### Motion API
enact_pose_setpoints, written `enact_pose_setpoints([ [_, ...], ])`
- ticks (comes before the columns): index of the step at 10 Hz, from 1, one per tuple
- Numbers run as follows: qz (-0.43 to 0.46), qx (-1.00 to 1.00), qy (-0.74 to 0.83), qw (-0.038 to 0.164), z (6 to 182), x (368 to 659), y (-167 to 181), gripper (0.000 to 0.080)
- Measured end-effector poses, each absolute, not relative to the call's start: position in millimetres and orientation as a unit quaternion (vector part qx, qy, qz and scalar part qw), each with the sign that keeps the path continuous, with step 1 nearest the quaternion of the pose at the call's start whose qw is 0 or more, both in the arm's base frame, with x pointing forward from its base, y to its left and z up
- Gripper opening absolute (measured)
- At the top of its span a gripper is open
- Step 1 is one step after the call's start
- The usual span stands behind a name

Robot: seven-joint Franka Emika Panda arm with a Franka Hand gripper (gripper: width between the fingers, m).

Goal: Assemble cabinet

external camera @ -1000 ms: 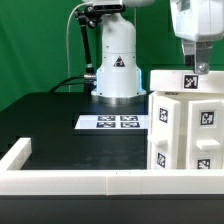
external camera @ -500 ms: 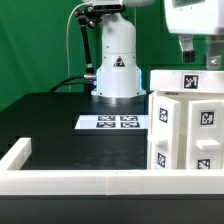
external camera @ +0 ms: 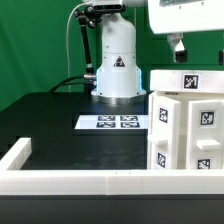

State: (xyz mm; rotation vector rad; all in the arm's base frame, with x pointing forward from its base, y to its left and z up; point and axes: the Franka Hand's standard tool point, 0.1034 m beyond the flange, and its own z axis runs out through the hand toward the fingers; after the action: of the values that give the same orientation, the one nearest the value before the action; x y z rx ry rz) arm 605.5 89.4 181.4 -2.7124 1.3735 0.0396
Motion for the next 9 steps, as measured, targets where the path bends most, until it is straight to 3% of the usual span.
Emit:
enact_pose_setpoints([
  [3,0.007,-0.935,0.351,0.051,181.0,605.6,88.8,0.0796],
  [9,0.011,-0.999,0.004,0.053,181.1,601.0,92.4,0.0796],
])
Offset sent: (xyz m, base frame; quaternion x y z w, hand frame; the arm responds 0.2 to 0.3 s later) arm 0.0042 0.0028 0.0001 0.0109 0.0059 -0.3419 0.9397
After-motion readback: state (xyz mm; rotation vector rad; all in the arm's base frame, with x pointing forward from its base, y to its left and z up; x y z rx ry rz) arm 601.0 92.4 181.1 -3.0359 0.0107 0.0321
